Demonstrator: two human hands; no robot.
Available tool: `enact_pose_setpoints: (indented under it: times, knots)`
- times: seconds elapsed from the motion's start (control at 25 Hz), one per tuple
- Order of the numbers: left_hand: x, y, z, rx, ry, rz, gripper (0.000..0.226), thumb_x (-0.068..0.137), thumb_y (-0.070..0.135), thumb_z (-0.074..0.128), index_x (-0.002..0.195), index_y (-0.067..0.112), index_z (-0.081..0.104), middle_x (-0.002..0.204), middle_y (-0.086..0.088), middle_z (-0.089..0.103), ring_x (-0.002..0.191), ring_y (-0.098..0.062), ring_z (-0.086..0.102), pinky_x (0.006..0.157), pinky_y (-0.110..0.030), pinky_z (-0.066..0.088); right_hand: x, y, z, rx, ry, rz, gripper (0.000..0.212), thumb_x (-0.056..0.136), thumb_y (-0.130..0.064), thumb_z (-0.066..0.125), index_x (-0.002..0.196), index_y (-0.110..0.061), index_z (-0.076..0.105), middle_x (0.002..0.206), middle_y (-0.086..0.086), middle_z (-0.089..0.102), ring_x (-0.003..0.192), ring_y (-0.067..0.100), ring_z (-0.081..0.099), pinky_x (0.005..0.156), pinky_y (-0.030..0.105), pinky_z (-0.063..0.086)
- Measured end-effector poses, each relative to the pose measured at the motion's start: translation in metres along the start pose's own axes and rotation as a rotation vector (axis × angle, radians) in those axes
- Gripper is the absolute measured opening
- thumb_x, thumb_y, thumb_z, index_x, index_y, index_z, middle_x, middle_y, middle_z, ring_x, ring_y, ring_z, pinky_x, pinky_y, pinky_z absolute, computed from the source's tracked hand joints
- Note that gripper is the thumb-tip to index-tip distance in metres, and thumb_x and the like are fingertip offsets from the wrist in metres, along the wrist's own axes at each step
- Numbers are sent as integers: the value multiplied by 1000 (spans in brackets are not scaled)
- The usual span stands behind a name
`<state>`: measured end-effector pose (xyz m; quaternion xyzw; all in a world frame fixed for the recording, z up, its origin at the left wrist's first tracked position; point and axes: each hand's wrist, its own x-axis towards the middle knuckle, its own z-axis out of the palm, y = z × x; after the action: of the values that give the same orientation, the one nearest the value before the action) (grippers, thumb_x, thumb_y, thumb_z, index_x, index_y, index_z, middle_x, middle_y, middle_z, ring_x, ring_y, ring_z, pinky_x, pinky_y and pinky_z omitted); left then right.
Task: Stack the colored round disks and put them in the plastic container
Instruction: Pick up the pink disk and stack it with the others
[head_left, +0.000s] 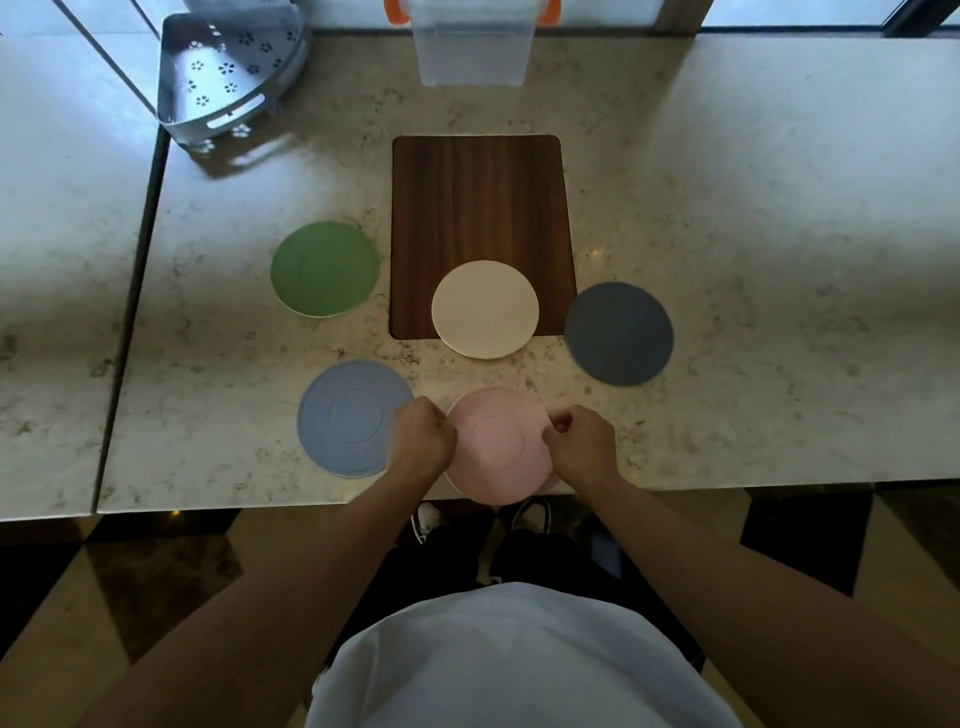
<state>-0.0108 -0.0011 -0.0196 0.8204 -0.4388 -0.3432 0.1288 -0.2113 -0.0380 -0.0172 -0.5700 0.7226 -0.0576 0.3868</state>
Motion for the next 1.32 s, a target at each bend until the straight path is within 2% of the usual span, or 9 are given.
enact_pose_setpoints:
  times: [0.08, 0.2, 0.4, 0.6, 0.8, 0.96, 1.04, 1.16, 1.32]
  knots:
    - [-1, -1, -2, -66, 10, -37, 8, 80, 6, 59, 78, 4, 67, 77, -7, 67, 73, -23, 62, 67, -40, 55, -1, -1, 0, 28, 3, 19, 8, 85, -15, 63, 91, -21, 65, 88, -6, 65, 74, 6, 54, 56, 10, 31]
    - [-1, -6, -8, -201, -8, -50, 10, 80, 3, 60, 85, 9, 66, 82, -3, 66, 77, -19, 60, 68, -33, 51, 0, -7, 0, 60, -27, 34, 7, 89, -18, 58, 96, -20, 61, 91, -6, 63, 79, 10, 56, 63, 21, 39]
    - [1, -22, -35, -337, 5, -149, 10, 85, 3, 57, 91, 10, 62, 86, -6, 64, 88, -26, 59, 82, -42, 51, 6, -40, 15, 75, -73, -67, 15, 91, -18, 56, 102, -13, 63, 93, -4, 61, 84, 11, 54, 71, 23, 38]
    - [8, -60, -80, -299, 160, -215, 10, 80, 6, 61, 86, 2, 68, 81, -9, 67, 79, -22, 59, 71, -35, 45, 15, -89, 47, 53, -124, -168, 20, 91, -16, 61, 108, -11, 69, 105, 2, 70, 92, 13, 60, 79, 25, 41]
    - [16, -99, -114, -344, 272, -278, 13, 78, 3, 63, 85, 8, 72, 83, -6, 71, 79, -19, 63, 77, -33, 53, 17, -131, 88, 34, -153, -249, 15, 86, -11, 62, 100, -7, 69, 101, 5, 71, 93, 19, 62, 77, 22, 37]
    - [24, -119, -117, -315, 273, -280, 17, 78, 4, 62, 89, 7, 74, 88, -7, 73, 86, -21, 65, 83, -31, 52, 14, -144, 106, 3, -120, -239, 12, 87, -12, 64, 99, -12, 68, 101, 1, 69, 85, 9, 54, 74, 17, 35]
    - [27, -126, -115, -292, 262, -272, 17, 78, 4, 62, 91, 7, 74, 89, -7, 73, 86, -21, 65, 81, -26, 48, 12, -144, 112, -20, -114, -235, 12, 88, -13, 64, 100, -12, 68, 101, 1, 70, 84, 10, 56, 72, 15, 36]
    - [28, -130, -112, -272, 251, -251, 17, 78, 4, 61, 91, 7, 73, 90, -7, 73, 86, -22, 64, 78, -26, 46, 8, -142, 116, -35, -91, -236, 12, 88, -13, 64, 100, -9, 67, 101, 5, 70, 88, 17, 62, 76, 23, 43]
    - [28, -132, -110, -169, 281, -198, 16, 81, 7, 60, 91, 7, 73, 94, -12, 68, 87, -25, 62, 78, -31, 48, 1, -142, 116, -90, -49, -302, 10, 87, -15, 66, 96, -9, 68, 93, 6, 71, 82, 18, 62, 72, 25, 45]
